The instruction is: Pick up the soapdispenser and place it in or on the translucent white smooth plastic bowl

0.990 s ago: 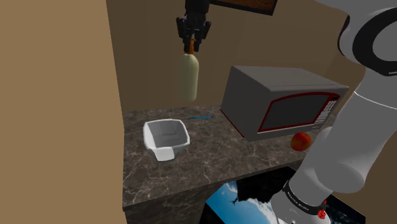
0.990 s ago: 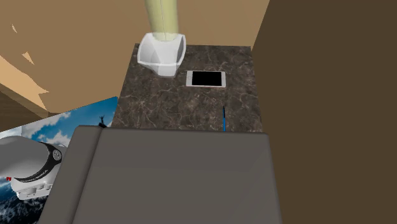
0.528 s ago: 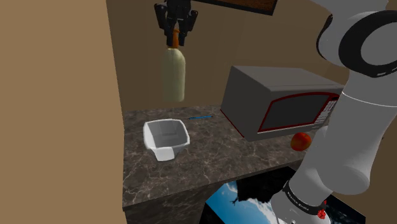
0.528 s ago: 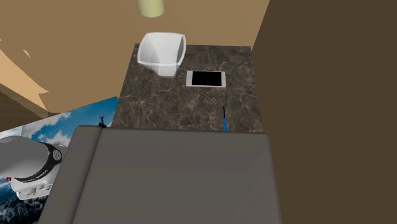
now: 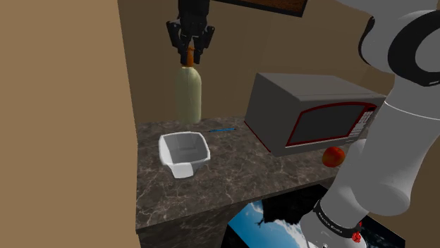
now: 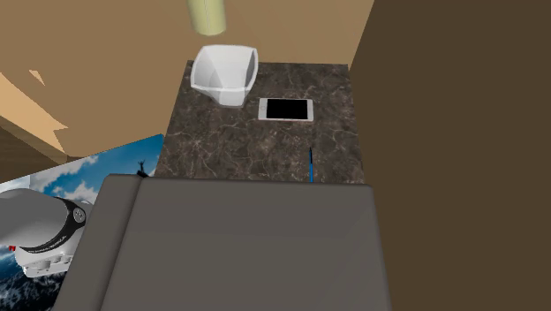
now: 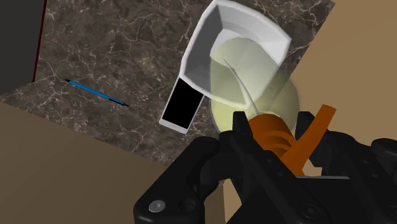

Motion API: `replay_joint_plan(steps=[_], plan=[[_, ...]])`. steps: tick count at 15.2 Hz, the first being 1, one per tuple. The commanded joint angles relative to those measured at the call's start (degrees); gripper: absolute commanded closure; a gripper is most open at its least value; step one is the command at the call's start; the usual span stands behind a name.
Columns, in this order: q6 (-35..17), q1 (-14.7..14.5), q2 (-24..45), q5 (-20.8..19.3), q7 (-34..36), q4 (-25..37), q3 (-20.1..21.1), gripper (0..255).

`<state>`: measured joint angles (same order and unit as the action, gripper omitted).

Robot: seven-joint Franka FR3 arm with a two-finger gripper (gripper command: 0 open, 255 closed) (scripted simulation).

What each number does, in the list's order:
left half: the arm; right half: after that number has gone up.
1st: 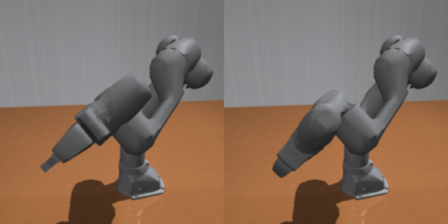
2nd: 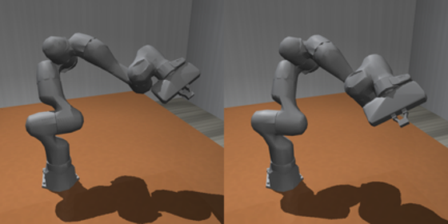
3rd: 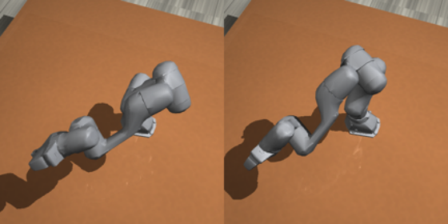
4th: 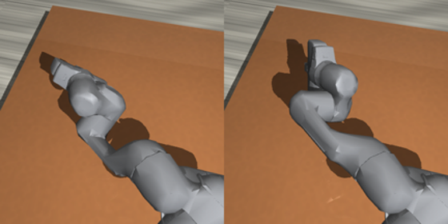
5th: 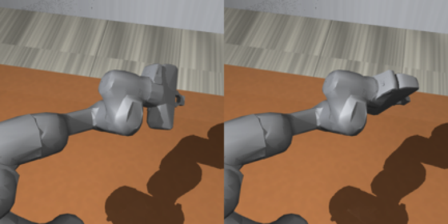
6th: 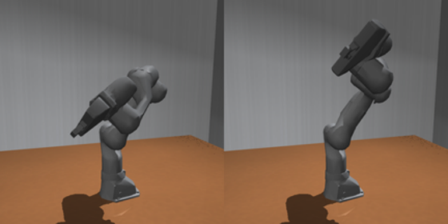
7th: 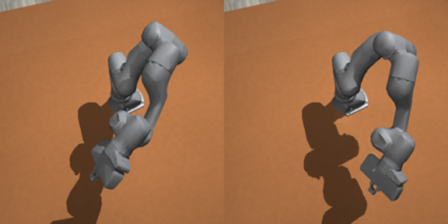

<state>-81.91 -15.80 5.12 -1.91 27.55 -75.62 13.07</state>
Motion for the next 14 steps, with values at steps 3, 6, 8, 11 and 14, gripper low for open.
replay_joint_plan(steps=[3,6,8,11,14], plan=[[-3.8,0.3,-1.8,0.4,-0.3,-5.5,-0.2,255],[-6.5,0.4,-2.8,0.7,-0.4,-9.1,-0.3,255],[-8.2,0.5,-3.3,0.8,-0.5,-11.3,-0.3,255],[-10.7,0.6,-4.0,0.9,-0.5,-14.5,-0.4,255],[-13.2,0.6,-4.5,1.1,-0.6,-17.5,-0.4,255]])
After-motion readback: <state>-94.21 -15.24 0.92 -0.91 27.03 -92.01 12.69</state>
